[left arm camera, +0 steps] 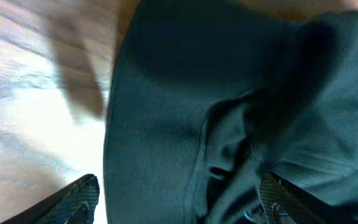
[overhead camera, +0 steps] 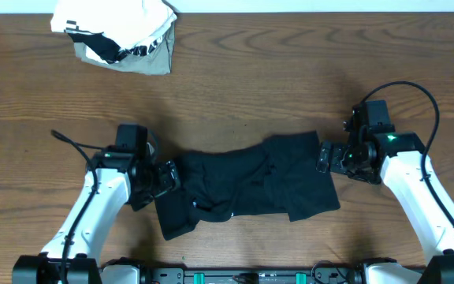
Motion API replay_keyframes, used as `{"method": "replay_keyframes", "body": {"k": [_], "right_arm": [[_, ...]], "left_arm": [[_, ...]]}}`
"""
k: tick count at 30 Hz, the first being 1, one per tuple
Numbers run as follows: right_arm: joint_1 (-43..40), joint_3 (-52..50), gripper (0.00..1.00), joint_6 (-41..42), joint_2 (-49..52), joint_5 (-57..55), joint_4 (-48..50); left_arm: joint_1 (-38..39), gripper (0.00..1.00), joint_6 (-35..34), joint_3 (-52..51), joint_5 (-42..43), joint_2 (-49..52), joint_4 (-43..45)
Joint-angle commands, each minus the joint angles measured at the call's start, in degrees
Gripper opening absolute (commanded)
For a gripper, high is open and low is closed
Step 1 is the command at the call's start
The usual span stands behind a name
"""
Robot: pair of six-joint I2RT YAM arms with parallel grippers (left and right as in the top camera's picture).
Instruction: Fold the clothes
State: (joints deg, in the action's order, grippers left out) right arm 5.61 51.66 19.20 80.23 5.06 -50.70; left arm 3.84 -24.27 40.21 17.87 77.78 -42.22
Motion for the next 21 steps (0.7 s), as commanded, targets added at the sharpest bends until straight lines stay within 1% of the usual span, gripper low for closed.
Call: {"method": "replay_keyframes", "body": {"k": [1,4,7,12,16,21], "right_arm": [[-0.3,-0.5,0.99,-1.0,0.7,-1.0,0.2],[-0.3,-0.5,0.99,-1.0,0.8,-1.0,0.3],[-0.3,-0.5,0.99,-1.0,0.8,-1.0,0.3],[-0.3,-0.5,0.99,-1.0,0.8,-1.0,0.2],[-0.3,-0.5,0.99,-1.0,0.8,-0.9,0.2],[-0.3,-0.7,0.99,-1.0,0.8,-1.0,0.5]], "left_arm": [[-0.2,0.84,-1.3,-2.9,4.2,-0.3,2.6],[-0.2,0.85,-1.3,-5.7,8.5,-0.3,8.1],[-0.2,0.84,-1.4,-7.5,10.1,-0.3,11.5],[-0.2,0.84,-1.1,-8.2,10.0,-0.3,12.4],[-0.2,0.84,2.8,-8.2,10.0,-0.3,13.5],[-0.2,0.84,3.1,-8.2,10.1,-0.3,13.0]]}}
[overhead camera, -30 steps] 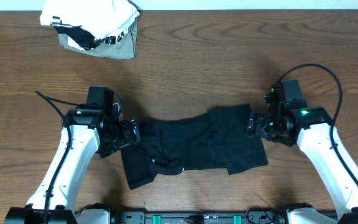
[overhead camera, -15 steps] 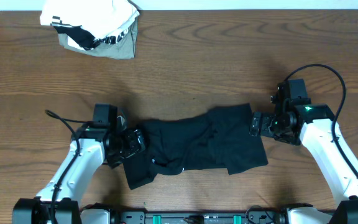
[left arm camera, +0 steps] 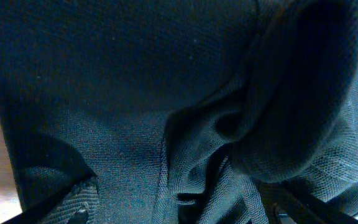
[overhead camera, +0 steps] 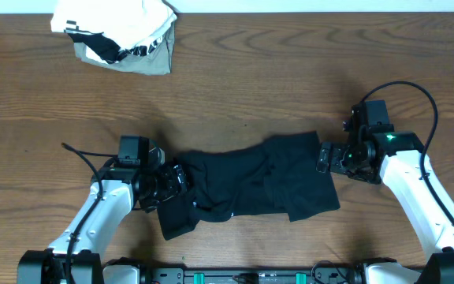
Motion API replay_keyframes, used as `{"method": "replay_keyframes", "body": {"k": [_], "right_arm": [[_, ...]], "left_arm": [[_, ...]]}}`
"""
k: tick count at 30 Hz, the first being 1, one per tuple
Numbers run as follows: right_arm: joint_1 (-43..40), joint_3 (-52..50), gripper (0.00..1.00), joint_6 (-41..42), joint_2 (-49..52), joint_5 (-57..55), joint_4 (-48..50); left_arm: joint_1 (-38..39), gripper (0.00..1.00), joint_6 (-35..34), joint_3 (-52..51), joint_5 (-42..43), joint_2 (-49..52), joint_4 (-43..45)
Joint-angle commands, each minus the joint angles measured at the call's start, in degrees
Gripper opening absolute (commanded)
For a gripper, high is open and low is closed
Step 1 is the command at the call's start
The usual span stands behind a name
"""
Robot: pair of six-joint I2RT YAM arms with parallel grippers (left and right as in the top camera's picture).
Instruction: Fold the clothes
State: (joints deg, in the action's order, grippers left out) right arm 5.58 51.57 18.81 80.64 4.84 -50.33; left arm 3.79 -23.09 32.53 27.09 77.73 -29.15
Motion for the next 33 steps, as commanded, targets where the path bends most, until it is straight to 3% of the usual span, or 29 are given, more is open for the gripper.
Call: {"method": "replay_keyframes", "body": {"k": [1,10,24,33], "right_arm": [[-0.3,-0.8,0.99,-0.7,0.4,-0.8,0.4],[-0.3,-1.8,0.99,-0.7,2.7,-0.7,2.4],[-0.3,-1.8,0.99,-2.1,10.3,-0.3,4.6],[-0.3,-1.8,0.99,-7.8,11.0,12.2,6.0]], "left_arm": [[-0.2,0.84,1.9,-0.3,0.9,-0.3,-0.4],[-0.2,0.85,10.3,3.5,0.9,-5.0,-8.0],[-0.3,0.85,10.4,3.4,-4.2,-7.3,-8.3],[-0.3,0.85,10.4,3.4,-4.2,-7.3,-8.0]]}}
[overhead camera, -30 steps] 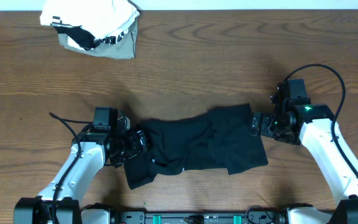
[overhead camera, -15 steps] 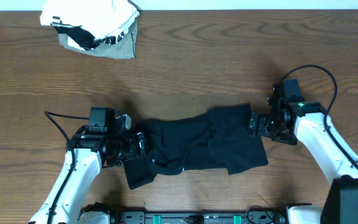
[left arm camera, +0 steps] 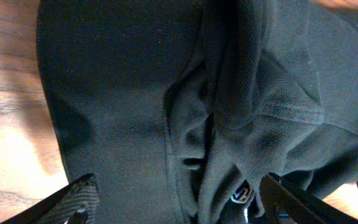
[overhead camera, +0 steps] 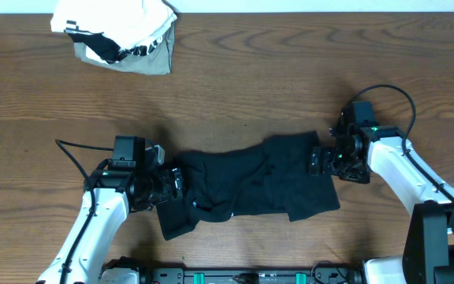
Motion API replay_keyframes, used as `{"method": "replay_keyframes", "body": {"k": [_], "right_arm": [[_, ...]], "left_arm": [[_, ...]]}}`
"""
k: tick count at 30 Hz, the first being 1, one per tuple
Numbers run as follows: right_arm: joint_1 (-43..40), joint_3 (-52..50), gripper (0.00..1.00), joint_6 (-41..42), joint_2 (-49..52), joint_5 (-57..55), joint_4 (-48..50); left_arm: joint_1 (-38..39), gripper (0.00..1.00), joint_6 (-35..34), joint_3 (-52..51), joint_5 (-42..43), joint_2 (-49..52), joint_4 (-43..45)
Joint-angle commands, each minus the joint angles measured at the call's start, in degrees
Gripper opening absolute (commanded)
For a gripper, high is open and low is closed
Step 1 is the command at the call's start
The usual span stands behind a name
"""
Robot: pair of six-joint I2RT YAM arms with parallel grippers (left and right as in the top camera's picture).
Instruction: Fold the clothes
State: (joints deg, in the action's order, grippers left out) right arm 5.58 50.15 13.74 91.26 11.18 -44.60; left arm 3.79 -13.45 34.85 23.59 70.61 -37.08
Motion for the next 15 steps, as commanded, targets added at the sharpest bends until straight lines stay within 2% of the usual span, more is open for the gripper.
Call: {"method": "replay_keyframes", "body": {"k": [1,15], "right_arm": [[-0.3,-0.4,0.99,-2.7,0.4,6.2,0.3],[-0.3,-0.5,0.96,-6.0,0.4,10.3,0.3]], "left_arm": [[-0.3,0.85,0.7,1.1,-0.7,-0.2,0.0],[-0.2,0.85,0.7,1.1,-0.7,-0.2,-0.1]]}}
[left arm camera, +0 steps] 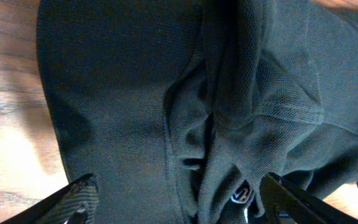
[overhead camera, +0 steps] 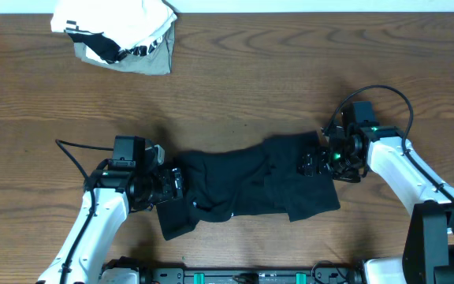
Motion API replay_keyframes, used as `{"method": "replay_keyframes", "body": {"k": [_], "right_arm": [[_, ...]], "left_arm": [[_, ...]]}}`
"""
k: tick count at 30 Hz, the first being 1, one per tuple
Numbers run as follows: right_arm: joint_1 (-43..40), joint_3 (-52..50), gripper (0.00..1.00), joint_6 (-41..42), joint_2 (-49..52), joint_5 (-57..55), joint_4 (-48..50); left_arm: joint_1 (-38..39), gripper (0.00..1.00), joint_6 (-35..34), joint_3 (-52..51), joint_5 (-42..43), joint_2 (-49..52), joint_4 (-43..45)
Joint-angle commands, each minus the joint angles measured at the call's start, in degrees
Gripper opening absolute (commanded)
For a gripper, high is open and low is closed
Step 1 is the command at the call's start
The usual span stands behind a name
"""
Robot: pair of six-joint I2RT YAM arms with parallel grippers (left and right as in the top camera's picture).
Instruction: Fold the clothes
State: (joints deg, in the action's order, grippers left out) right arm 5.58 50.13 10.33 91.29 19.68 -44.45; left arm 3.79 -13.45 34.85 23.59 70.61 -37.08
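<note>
A black polo shirt (overhead camera: 247,185) lies crumpled lengthwise on the wooden table (overhead camera: 290,79). My left gripper (overhead camera: 168,185) is at the shirt's left end. In the left wrist view it (left arm camera: 179,208) is open, its fingers (left arm camera: 73,199) wide apart just above the bunched collar folds (left arm camera: 229,124) and a small white logo (left arm camera: 241,194), with nothing between them. My right gripper (overhead camera: 312,162) reaches over the shirt's upper right edge. Whether it is open or shut does not show from above.
A heap of white, black and beige clothes (overhead camera: 120,35) lies at the far left corner. The left arm's cable (overhead camera: 73,150) loops out to the left of the shirt. The shirt's lower edge is close to the table's front edge.
My right gripper has moved slightly left, further over the shirt's right edge. The left gripper and the shirt look unchanged.
My left gripper stood open at the shirt's left edge with bare table in its view. Then it was low over the collar folds, then a little further back, still open. My right gripper waited just right of the shirt, then came onto its edge. The shirt's shape has stayed the same.
</note>
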Motion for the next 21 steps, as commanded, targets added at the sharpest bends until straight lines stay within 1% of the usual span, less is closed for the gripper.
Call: {"method": "replay_keyframes", "body": {"k": [1,4,6,8,10,12,15,18,21], "right_arm": [[-0.3,-0.4,0.95,-3.1,0.4,1.7,0.1],[-0.3,-0.4,0.97,-4.4,0.4,1.8,0.2],[-0.3,-0.5,0.99,-8.2,0.5,1.2,0.4],[-0.3,-0.5,0.98,-11.4,0.5,-1.9,1.4],[-0.5,-0.5,0.99,-11.5,0.5,-5.8,3.2],[-0.8,-0.5,0.99,-11.5,0.5,-7.1,4.7],[-0.9,-0.5,0.99,-12.2,0.5,-6.3,6.7],[-0.9,-0.5,0.99,-17.8,0.6,-2.5,7.0],[-0.9,-0.5,0.99,-20.7,1.0,0.7,6.7]], "left_arm": [[-0.2,0.85,0.7,1.1,-0.7,-0.2,-0.2],[-0.2,0.85,0.7,1.1,-0.7,-0.2,-0.2],[-0.2,0.84,0.7,1.0,-0.7,-0.2,-0.2],[-0.2,0.85,0.7,1.0,-0.7,-0.2,-0.2],[-0.2,0.85,0.7,1.0,-0.7,-0.2,-0.2],[-0.2,0.85,0.7,1.0,-0.7,-0.2,-0.2],[-0.2,0.85,0.8,1.0,-0.7,-0.2,-0.2],[-0.2,0.85,0.7,1.0,-0.7,-0.2,-0.2],[-0.2,0.85,0.7,1.0,-0.7,-0.2,-0.2]]}}
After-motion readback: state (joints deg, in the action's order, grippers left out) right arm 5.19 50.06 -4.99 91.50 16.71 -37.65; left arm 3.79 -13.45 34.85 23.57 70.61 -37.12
